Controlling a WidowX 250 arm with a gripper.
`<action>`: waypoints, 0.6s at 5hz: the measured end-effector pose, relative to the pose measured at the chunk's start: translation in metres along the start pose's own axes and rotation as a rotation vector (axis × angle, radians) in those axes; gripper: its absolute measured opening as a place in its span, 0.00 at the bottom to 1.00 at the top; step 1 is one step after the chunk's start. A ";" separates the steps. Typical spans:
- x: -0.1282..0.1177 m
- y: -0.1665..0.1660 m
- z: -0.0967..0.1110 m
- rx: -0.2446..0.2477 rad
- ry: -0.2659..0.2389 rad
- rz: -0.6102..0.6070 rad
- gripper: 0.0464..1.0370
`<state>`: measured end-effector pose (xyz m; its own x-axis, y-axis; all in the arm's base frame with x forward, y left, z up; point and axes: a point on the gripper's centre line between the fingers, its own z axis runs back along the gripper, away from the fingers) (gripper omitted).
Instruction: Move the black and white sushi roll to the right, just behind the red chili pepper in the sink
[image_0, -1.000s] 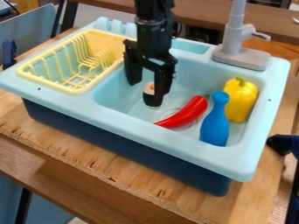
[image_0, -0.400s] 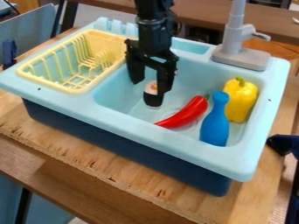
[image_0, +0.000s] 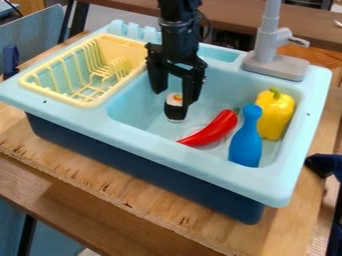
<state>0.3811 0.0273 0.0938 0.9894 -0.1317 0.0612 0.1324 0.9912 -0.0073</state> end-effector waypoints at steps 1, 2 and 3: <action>-0.007 -0.005 -0.001 0.022 0.011 -0.009 0.96; -0.017 -0.010 -0.002 0.024 0.018 -0.016 0.91; -0.019 -0.012 -0.003 0.018 0.020 -0.006 0.63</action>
<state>0.3604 0.0176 0.0897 0.9896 -0.1373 0.0417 0.1370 0.9905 0.0107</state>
